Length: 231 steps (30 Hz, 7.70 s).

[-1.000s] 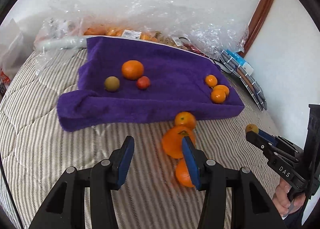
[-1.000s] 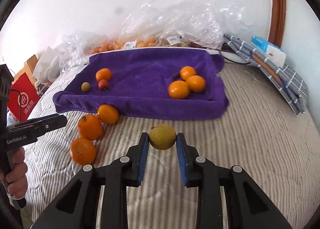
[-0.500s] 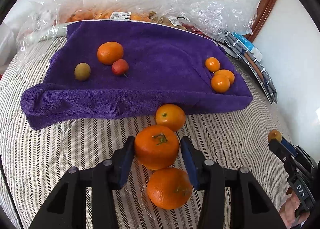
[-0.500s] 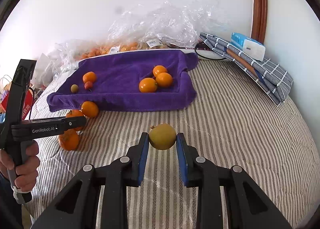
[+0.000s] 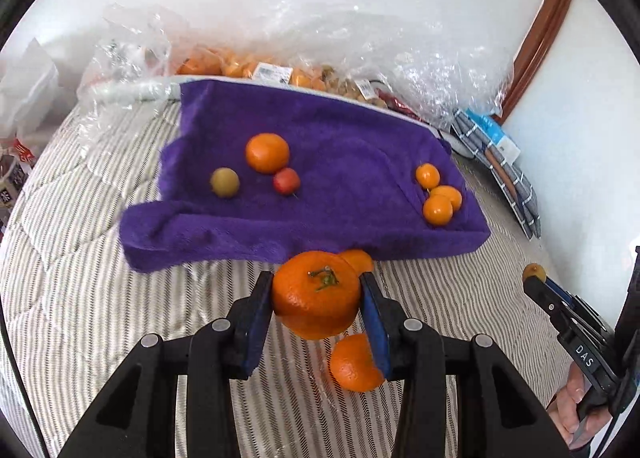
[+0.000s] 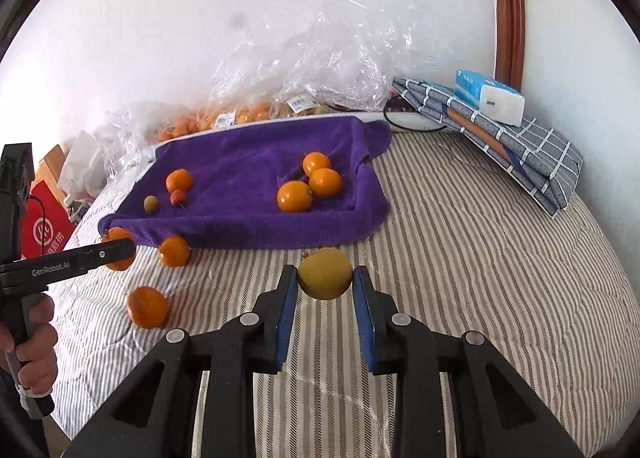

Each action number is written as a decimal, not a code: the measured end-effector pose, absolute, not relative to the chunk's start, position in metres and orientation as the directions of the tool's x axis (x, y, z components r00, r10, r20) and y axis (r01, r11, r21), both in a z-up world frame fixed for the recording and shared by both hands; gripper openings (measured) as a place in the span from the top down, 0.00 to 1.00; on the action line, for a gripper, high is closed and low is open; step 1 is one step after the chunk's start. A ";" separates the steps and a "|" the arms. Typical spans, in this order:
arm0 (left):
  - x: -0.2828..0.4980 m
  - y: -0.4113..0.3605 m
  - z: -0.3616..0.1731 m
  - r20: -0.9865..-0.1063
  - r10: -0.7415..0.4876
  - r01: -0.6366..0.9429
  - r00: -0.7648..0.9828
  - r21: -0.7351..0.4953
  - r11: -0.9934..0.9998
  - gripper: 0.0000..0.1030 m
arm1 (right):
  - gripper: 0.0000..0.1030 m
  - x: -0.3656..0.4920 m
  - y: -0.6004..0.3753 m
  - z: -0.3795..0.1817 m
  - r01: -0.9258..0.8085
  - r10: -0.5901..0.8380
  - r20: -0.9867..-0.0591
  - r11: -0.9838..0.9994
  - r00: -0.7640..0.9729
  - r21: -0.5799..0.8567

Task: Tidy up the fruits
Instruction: 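Lift both held fruits and carry them over the purple towel, then lower both fruits onto the towel and open both grippers, then withdraw both grippers toward the remaining oranges beside the towel, then grasp an orange on the bed cover with the right gripper, then grasp the last loose orange with the left gripper while the right holds its orange, then carry both held oranges over the purple towel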

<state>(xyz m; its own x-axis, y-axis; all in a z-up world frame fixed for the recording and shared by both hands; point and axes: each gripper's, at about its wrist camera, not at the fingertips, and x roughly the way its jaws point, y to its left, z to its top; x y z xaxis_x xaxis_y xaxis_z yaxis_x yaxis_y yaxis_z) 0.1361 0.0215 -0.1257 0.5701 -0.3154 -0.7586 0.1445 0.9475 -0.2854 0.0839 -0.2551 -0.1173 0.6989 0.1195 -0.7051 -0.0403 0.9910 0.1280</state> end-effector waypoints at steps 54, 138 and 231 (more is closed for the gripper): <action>0.274 0.049 -0.149 -0.760 -0.182 0.051 0.624 -0.192 0.980 0.60 | 0.57 0.231 -0.202 -0.149 -0.116 0.124 -0.715 0.991 0.688 0.061; 0.108 0.121 -0.168 -0.757 -0.169 0.037 0.631 -0.189 0.981 0.40 | 0.59 0.070 -0.147 -0.153 -0.124 0.175 -0.740 0.984 0.649 0.124; 0.244 0.054 -0.139 -0.741 -0.210 0.039 0.638 -0.241 0.970 0.66 | 0.59 0.207 -0.190 -0.146 -0.133 0.193 -0.714 0.981 0.674 0.140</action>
